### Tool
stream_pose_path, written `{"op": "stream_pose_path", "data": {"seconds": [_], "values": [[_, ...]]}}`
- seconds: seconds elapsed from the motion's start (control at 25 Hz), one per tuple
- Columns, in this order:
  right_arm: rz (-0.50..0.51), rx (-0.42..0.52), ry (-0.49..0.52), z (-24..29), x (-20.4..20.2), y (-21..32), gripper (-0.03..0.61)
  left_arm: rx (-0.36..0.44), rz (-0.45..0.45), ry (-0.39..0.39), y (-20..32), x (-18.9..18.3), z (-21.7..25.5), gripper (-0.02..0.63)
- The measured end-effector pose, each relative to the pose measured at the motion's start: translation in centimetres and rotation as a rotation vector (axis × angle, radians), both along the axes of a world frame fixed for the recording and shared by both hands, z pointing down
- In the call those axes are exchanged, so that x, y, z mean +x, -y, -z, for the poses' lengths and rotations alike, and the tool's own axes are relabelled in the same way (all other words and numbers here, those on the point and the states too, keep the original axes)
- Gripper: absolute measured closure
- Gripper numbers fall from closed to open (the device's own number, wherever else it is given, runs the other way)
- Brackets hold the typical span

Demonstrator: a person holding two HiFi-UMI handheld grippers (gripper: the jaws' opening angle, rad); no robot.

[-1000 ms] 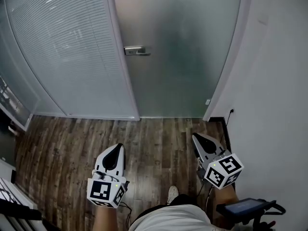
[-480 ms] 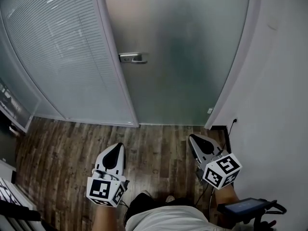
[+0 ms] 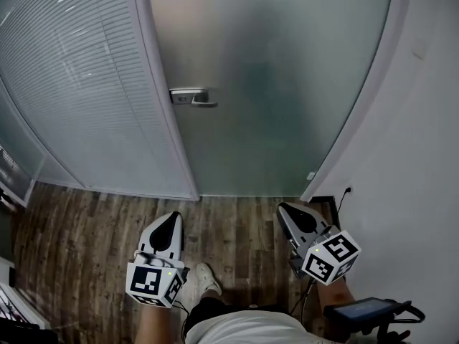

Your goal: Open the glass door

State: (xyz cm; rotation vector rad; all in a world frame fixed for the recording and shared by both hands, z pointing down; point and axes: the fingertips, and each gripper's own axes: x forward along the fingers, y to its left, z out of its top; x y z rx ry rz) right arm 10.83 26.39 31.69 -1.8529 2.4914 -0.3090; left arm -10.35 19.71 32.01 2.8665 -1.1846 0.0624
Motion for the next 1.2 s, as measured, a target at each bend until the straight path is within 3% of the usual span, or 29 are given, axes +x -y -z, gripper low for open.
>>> {"op": "stream_pose_path", "data": {"seconds": [0.32,0.6,0.92,1.2], "values": [[0.016,-0.007,-0.026,-0.6,-4.0,12.1,0.577,-0.012,-0.006,-0.023,12.4,-2.8,-1.5,0.620],[0.017,0.004,-0.046,1.0,-8.1,19.7,0.577,-0.017,-0.020,-0.042,19.7,-6.3,-0.9,0.620],[-0.005,-0.049,-0.095,0.9,-10.3,23.6,0.577,-0.053,-0.054,-0.066,23.5,-7.8,-1.2,0.620],[-0.029,-0.061,-0.128,1.5,-10.3,24.2,0.577,-0.030,-0.064,-0.078,23.3,-9.1,-0.2,0.620]]}}
